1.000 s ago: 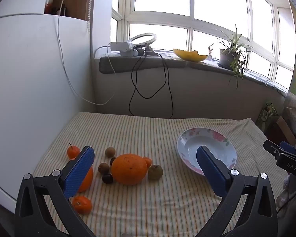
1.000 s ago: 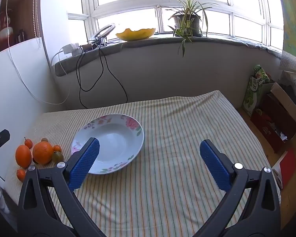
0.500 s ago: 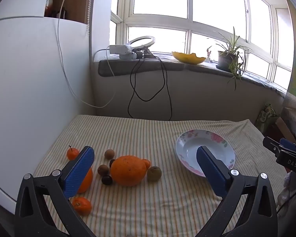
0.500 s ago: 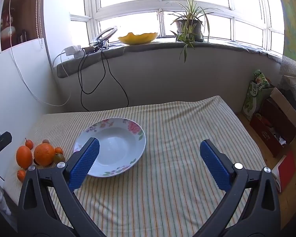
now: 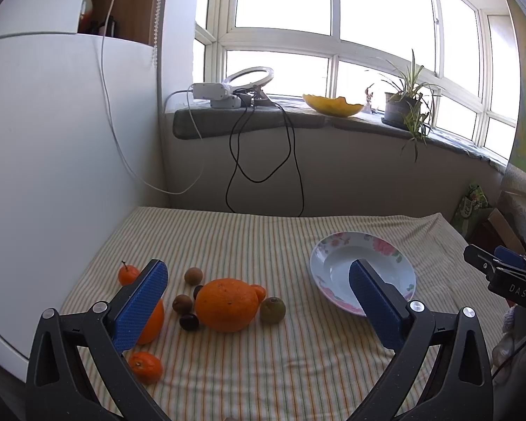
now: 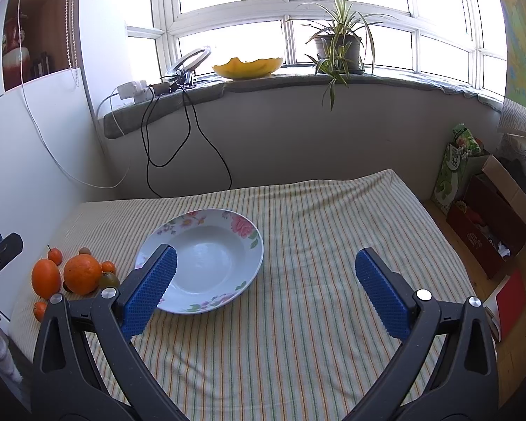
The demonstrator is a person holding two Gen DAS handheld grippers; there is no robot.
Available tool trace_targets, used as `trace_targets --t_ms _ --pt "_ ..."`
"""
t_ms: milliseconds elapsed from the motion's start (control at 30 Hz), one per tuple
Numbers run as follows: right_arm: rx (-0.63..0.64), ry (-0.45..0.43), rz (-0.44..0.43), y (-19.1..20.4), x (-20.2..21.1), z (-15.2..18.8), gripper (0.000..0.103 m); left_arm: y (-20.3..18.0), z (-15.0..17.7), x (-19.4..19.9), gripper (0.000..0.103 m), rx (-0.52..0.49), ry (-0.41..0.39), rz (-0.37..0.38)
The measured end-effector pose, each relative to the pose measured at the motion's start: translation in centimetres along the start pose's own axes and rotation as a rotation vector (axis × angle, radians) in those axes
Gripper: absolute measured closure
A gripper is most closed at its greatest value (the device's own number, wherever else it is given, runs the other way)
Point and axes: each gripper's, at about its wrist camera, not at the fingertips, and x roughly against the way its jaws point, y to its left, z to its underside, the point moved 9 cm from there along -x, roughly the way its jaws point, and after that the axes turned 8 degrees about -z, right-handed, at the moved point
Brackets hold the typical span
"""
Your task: Organize fruits
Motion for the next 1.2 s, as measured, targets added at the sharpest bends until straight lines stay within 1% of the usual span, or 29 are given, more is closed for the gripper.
trace_targets --t_ms 1200 --pt "-0.005 0.010 -0.007 0.23 -0.40 0.42 0.000 -0.11 0.06 -0.06 0.000 -0.003 -0.007 0.012"
